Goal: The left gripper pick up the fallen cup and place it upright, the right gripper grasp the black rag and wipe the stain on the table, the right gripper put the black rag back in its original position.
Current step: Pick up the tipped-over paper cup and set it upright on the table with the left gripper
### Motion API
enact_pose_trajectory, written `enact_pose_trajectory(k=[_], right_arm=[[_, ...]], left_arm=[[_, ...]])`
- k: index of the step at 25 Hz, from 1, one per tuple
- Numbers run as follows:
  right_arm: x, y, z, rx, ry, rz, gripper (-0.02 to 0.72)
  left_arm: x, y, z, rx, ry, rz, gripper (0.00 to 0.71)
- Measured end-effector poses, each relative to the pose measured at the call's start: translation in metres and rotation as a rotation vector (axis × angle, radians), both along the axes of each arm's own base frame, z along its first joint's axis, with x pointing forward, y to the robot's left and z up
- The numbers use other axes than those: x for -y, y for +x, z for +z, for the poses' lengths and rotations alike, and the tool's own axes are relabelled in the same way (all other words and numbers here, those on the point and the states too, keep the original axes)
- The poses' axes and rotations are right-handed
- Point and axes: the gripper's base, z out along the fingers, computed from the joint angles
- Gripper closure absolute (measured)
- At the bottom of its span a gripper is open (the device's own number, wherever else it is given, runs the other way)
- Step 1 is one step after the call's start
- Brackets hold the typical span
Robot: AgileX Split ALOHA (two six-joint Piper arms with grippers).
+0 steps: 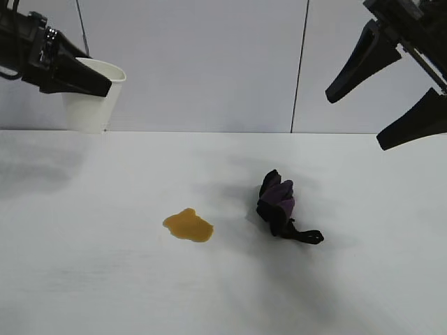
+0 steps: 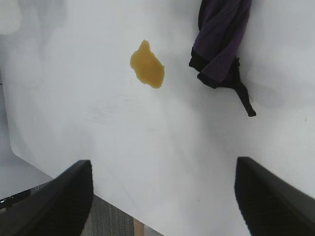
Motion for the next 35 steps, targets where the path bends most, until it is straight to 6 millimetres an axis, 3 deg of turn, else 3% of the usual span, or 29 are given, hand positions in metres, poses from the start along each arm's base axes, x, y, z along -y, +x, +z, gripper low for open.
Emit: enact_pose_trajectory(k=[10,17,28,35], right_arm=[[0.0,0.0,0.0,0.0,0.0,0.0,0.159],[0.0,0.0,0.0,0.0,0.0,0.0,0.159],[0.0,0.0,0.0,0.0,0.0,0.0,0.159],[0.0,0.0,0.0,0.0,0.0,0.0,0.159]], left_arm=[[-0.019,-0.013,-0.03,0.003,-0.033,0.116,0.261],[-0.019,-0.02,-0.048,-0.011,-0.03,0.135,0.261],[-0.018,-0.027,-0.093,-0.06,-0.066,0.166,0.263],[-0.018,-0.033,-0.102,-0.037,-0.052,0.159,0.263]])
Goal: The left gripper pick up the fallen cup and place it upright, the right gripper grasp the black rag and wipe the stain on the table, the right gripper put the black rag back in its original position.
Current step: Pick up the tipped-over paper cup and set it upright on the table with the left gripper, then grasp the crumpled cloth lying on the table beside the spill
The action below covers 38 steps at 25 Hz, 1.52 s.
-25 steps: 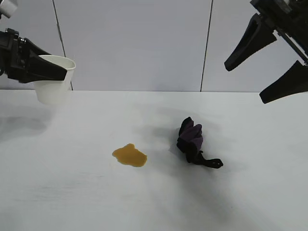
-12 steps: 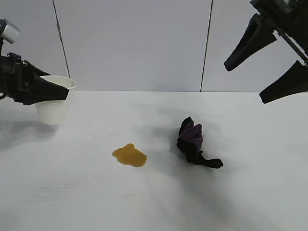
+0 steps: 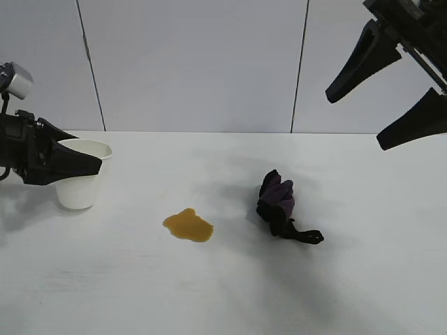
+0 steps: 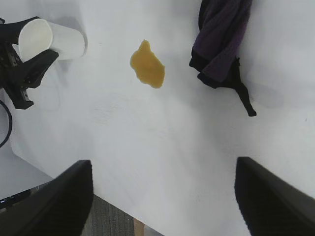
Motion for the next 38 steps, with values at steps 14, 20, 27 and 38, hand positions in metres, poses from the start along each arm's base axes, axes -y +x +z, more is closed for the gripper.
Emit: enact_pose_trajectory(k=[14,20,27,38], right_arm=[[0.0,0.0,0.0,0.002,0.0,0.0,0.159],[0.0,0.0,0.0,0.002,0.0,0.0,0.159],[0.0,0.0,0.0,0.002,0.0,0.0,0.159],[0.0,0.001,0.001,0.007,-0.002,-0.005,0.159]], left_arm=[[-0.001,0.0,-0.002,-0.014,0.005,0.014,0.172],[-0.002,0.001,-0.004,-0.022,0.022,0.028,0.128],[-0.002,0.001,-0.004,-0.087,-0.02,0.068,0.073],[-0.004,-0.003,0.029,-0.137,-0.013,0.111,0.017]])
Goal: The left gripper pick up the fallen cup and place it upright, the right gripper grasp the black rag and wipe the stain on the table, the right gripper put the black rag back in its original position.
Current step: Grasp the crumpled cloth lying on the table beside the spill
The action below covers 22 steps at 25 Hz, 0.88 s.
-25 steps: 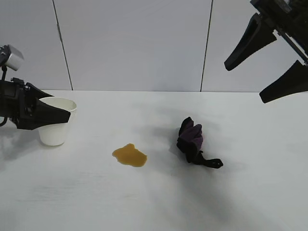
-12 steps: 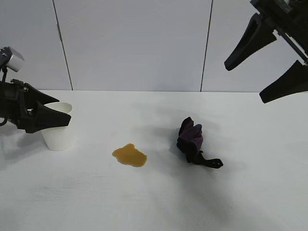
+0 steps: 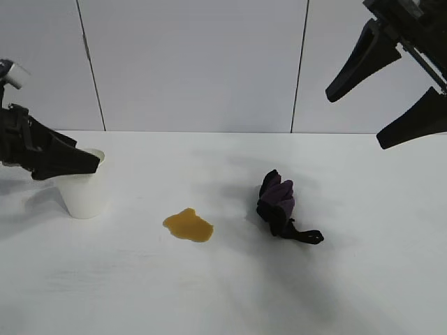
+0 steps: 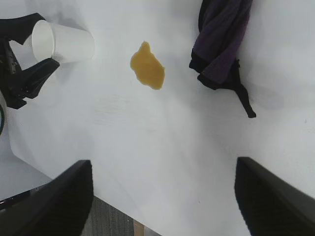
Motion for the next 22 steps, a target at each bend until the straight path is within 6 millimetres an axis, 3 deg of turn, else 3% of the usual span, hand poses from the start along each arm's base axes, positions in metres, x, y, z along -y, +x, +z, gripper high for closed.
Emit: enact_pose_trajectory(k=[4,13,22], right_arm=[[0.0,0.001,0.0,0.007,-0.003,-0.006,0.159],[0.001,0.001,0.0,0.011,-0.004,-0.01,0.159],[0.001,0.001,0.0,0.011,-0.004,-0.01,0.159]], left_arm=[[0.001,-0.009,0.032,0.001,0.021,-0.02,0.017],[0.001,-0.045,0.132,0.033,-0.024,0.12,0.017],[0.005,-0.123,0.232,0.187,-0.091,0.243,0.017]])
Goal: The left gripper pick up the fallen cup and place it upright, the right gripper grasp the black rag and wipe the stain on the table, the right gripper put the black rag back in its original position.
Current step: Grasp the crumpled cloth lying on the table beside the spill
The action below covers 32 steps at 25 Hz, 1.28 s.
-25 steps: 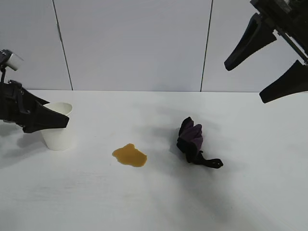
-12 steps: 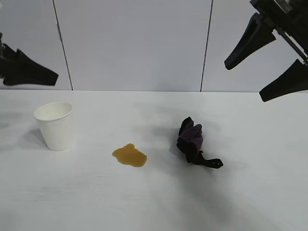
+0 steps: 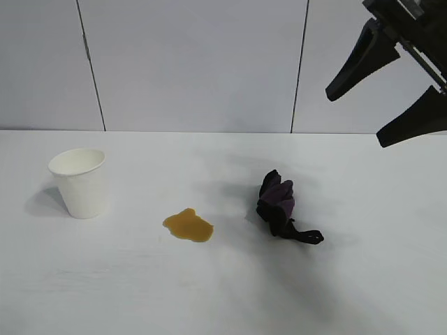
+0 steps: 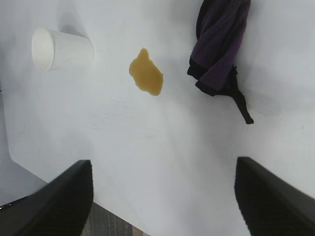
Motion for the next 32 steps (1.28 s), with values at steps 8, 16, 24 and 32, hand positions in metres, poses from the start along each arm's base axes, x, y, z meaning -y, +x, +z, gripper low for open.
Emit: enact_pose_trajectory(k=[8,16,24,32], right_arm=[[0.0,0.0,0.0,0.0,0.0,0.0,0.159],[0.0,0.0,0.0,0.0,0.0,0.0,0.159],[0.0,0.0,0.0,0.0,0.0,0.0,0.159],[0.0,0.0,0.0,0.0,0.0,0.0,0.159]], left_arm=[[-0.003,-0.091,0.055,0.012,0.015,0.181,0.017],[-0.024,-0.18,0.059,-0.14,0.111,0.531,0.017],[-0.037,-0.225,0.048,-0.215,0.143,0.739,0.017],[-0.03,-0.247,0.001,-0.253,0.088,0.713,0.019]])
